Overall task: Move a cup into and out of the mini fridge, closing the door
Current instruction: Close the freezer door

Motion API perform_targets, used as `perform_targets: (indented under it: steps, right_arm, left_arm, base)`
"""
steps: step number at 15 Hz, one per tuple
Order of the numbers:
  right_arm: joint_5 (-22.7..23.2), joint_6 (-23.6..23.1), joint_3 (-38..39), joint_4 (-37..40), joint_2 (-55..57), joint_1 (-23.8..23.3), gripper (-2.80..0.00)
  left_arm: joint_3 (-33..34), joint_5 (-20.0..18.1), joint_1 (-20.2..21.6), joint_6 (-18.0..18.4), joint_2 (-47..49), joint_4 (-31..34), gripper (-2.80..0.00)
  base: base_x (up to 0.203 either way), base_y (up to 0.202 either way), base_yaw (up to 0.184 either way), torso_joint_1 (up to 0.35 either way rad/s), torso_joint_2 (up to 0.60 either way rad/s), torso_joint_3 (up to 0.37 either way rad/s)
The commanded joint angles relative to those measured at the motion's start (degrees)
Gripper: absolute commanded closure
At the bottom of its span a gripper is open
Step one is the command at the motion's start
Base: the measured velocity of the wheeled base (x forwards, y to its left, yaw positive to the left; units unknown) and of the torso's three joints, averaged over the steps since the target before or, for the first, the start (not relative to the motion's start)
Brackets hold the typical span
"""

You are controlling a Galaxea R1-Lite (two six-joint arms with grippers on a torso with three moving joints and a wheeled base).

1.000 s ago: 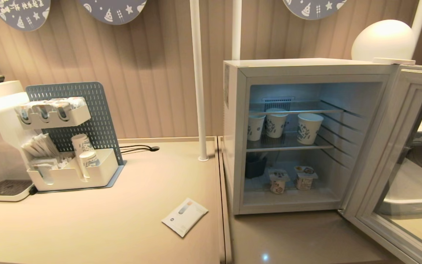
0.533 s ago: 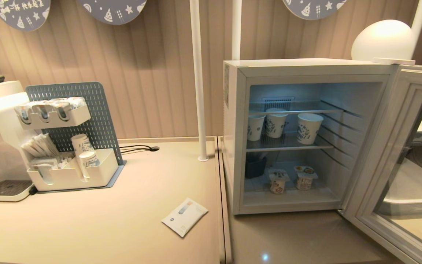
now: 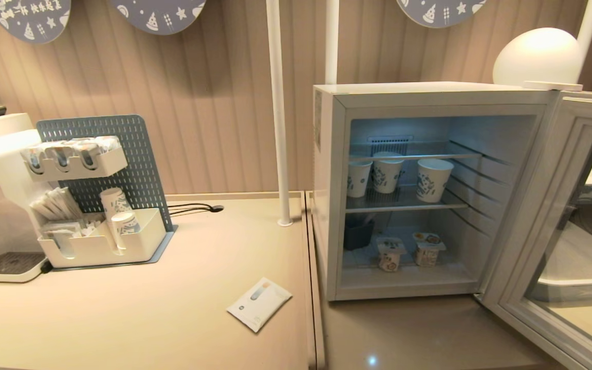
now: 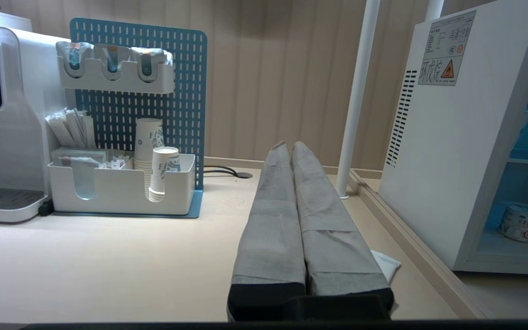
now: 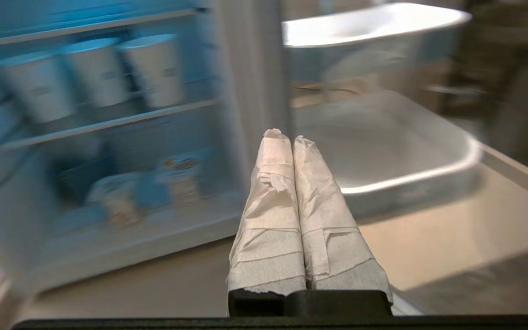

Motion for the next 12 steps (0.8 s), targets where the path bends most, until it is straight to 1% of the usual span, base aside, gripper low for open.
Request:
perform_targets:
  steps: [1, 3, 4, 5, 6, 7, 8, 11, 12]
  right_arm:
    - [8.3, -0.2, -0.9, 5.1, -9.6, 0.3, 0.0]
    - [18.9, -0.7, -3.9, 18.7, -19.1, 0.4, 0.0]
    - [24.1, -1.7, -5.8, 28.4, -22.4, 0.4, 0.0]
    - [28.7, -4.6, -7.2, 33.7, -23.8, 0.4, 0.0]
    - [30.6, -7.5, -7.9, 35.5, -23.7, 0.5, 0.0]
    - [30.7, -8.2, -8.1, 35.9, -23.5, 0.0, 0.0]
    - [30.7, -8.5, -8.3, 36.0, -23.1, -1.4, 0.0]
    - [30.7, -9.5, -8.1, 35.4, -23.1, -8.5, 0.0]
    - [29.8, -9.5, -6.5, 34.7, -23.2, -8.8, 0.0]
  left_arm:
    - [2.3, 0.0, 0.0, -0.1, 0.1, -0.1, 0.0]
    - [2.3, 0.0, 0.0, -0.1, 0.1, -0.1, 0.0]
    - [2.3, 0.0, 0.1, -0.1, 0.1, -0.1, 0.0]
    - [2.3, 0.0, 0.0, -0.1, 0.1, -0.1, 0.0]
    - [2.3, 0.0, 0.0, -0.1, 0.1, -0.1, 0.0]
    - [2.3, 0.0, 0.0, -0.1, 0.1, -0.1, 0.0]
    - [2.3, 0.0, 0.0, -0.1, 0.1, -0.1, 0.0]
    - [2.3, 0.0, 0.0, -0.1, 0.1, -0.1, 0.0]
    - [2.3, 0.0, 0.0, -0.1, 0.0, -0.1, 0.0]
  base:
    - [0.0, 0.0, 0.0, 0.0, 0.0, 0.0]
    - [0.0, 0.0, 0.0, 0.0, 0.0, 0.0]
    - [0.0, 0.0, 0.0, 0.0, 0.0, 0.0]
    - [0.0, 0.0, 0.0, 0.0, 0.0, 0.0]
    - [0.0, 0.0, 0.0, 0.0, 0.0, 0.0]
    - [0.0, 0.0, 0.0, 0.0, 0.0, 0.0]
    - [0.0, 0.0, 0.0, 0.0, 0.0, 0.0]
    - [0.0, 0.0, 0.0, 0.0, 0.0, 0.0]
    - [0.0, 0.0, 0.0, 0.0, 0.0, 0.0]
